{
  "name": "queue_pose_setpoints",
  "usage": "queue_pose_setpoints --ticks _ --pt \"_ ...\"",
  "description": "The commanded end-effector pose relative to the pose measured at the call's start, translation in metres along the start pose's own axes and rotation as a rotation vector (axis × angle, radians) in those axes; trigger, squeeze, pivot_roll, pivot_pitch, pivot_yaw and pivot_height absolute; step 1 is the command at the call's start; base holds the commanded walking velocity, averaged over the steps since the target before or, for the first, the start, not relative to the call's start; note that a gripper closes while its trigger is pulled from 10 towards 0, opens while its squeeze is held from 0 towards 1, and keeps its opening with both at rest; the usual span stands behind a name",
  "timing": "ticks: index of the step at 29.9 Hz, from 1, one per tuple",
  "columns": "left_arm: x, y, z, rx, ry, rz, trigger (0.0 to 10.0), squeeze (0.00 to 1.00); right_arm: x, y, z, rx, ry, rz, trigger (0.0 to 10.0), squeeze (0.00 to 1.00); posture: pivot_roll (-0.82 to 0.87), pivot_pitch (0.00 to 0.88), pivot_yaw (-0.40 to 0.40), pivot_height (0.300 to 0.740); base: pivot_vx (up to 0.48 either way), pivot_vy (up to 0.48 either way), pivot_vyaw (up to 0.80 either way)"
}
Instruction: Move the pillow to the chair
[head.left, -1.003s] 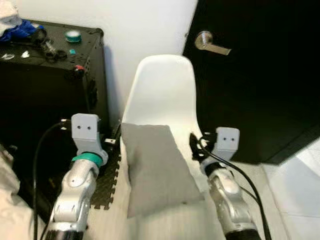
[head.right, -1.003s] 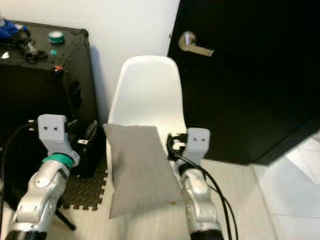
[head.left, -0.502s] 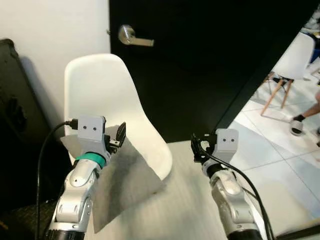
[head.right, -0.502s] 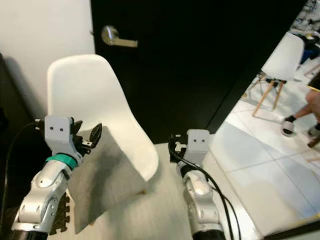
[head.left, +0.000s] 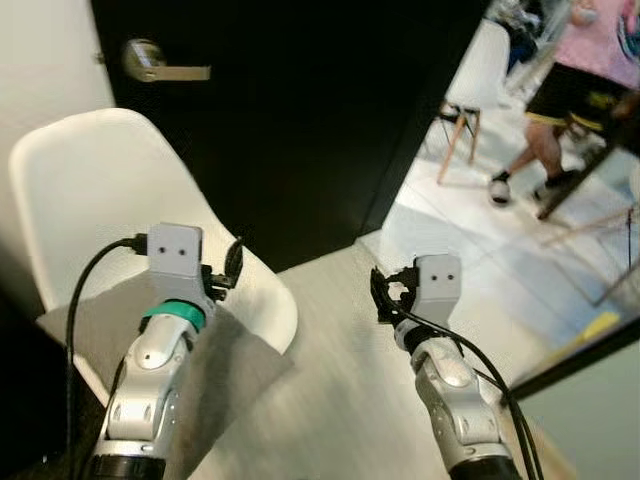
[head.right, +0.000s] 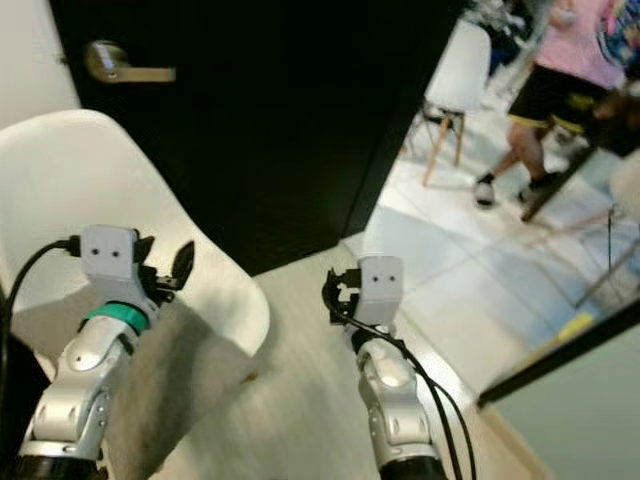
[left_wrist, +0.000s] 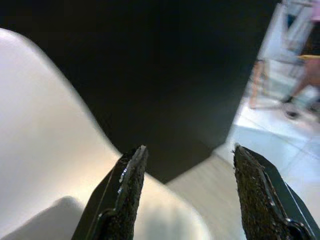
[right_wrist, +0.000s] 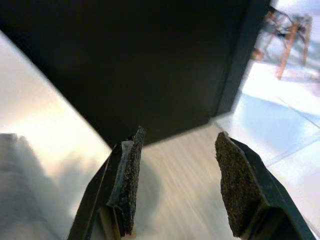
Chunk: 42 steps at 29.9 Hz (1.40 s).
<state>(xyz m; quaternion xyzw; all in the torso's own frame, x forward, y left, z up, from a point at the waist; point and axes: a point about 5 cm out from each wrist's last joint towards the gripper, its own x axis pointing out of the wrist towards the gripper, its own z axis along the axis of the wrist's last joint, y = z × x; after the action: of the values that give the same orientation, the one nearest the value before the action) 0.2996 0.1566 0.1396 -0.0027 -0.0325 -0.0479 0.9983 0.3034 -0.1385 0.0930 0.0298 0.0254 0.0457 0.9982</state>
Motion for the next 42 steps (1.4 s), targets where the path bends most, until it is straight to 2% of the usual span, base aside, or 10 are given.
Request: queue_pose_setpoints --ticks 1,13,27,42 --pt "0.0 -0.006 -0.003 -0.001 0.011 -0.017 10.0 0.0 -0.001 -0.008 -0.001 -0.006 0.007 -0.033 10.0 0.0 0.06 0.0 -0.036 0.74 0.0 0.0 -0.8" --pt "0.002 -0.006 -0.002 0.002 0.009 -0.017 10.0 0.0 0.001 -0.006 -0.001 -0.007 0.008 -0.032 10.0 0.0 0.06 0.0 -0.029 0.74 0.0 0.0 -0.8" --pt "0.009 -0.003 0.001 0.063 0.023 -0.086 10.0 0.0 -0.004 -0.003 -0.011 0.025 0.023 -0.088 10.0 0.0 0.07 0.0 0.061 0.74 0.0 0.0 -0.8" --pt "0.012 -0.002 0.002 0.113 0.035 -0.137 10.0 0.0 -0.007 -0.004 -0.017 0.036 0.022 -0.12 10.0 0.0 0.08 0.0 0.104 0.74 0.0 0.0 -0.8"
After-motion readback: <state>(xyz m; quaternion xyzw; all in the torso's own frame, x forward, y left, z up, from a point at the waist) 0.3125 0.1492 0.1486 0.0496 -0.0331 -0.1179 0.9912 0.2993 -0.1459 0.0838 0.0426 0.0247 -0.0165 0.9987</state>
